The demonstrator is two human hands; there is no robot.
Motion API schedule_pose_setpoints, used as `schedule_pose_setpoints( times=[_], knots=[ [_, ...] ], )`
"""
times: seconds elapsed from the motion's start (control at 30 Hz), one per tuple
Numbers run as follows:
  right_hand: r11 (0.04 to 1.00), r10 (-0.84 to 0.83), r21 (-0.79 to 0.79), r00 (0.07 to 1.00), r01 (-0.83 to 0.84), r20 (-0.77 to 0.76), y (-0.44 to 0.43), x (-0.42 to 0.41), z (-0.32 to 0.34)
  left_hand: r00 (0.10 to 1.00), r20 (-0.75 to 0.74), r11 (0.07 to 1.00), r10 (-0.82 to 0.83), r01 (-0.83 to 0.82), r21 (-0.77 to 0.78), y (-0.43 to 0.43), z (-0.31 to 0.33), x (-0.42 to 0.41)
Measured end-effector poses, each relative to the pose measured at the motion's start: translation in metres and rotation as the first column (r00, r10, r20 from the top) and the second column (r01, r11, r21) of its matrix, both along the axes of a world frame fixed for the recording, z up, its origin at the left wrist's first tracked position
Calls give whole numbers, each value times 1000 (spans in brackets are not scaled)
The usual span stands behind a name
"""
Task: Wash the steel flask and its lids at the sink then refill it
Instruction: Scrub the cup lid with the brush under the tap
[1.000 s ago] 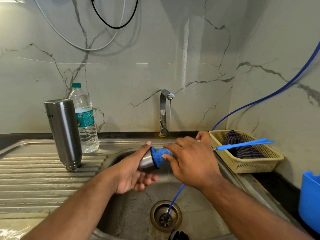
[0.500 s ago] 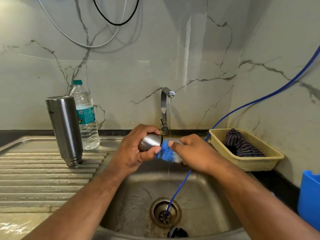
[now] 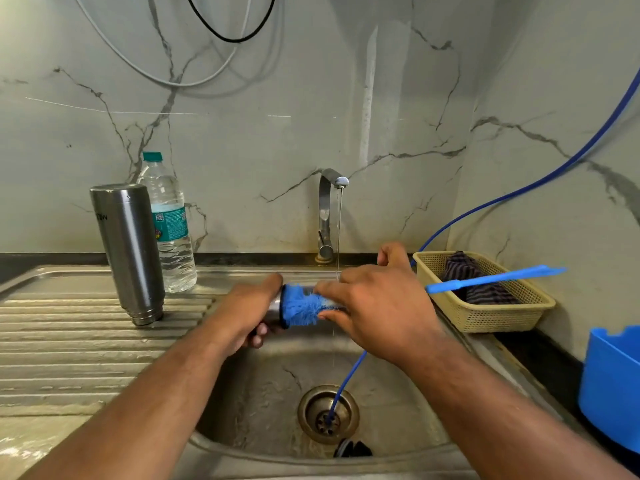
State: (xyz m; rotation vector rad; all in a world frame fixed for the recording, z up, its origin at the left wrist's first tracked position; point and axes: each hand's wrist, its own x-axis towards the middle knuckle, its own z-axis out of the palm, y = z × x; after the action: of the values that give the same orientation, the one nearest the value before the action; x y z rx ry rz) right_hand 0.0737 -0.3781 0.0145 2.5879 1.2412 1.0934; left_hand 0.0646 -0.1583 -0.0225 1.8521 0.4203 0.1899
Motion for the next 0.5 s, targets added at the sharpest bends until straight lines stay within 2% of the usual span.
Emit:
schedule_pose_setpoints(
  times=[0.1,0.2,0.3,0.4,0.5],
  knots=[
    [997,-71,22,997,71,-11,-3,-4,6,995,-87,996,-44,36,-85,16,-3,-2],
    [979,-193,31,969,200,-152,-9,-11,24,992,-26,969,-120,112,-221,15,-2,-2],
    [955,-294,-81,940,284,-174,-20,-19,50,978,73,923,-194,207,-324,-17,-1,-4],
    [913,-380,-211,917,350,-120,-43,-27,91,936,152,879,-317,350,-324,-51,-1,-10],
    [833,-457,-363,889,417,-28,-74,-35,136,873,221,848,-434,479,-227,-71,-2,-19]
  ],
)
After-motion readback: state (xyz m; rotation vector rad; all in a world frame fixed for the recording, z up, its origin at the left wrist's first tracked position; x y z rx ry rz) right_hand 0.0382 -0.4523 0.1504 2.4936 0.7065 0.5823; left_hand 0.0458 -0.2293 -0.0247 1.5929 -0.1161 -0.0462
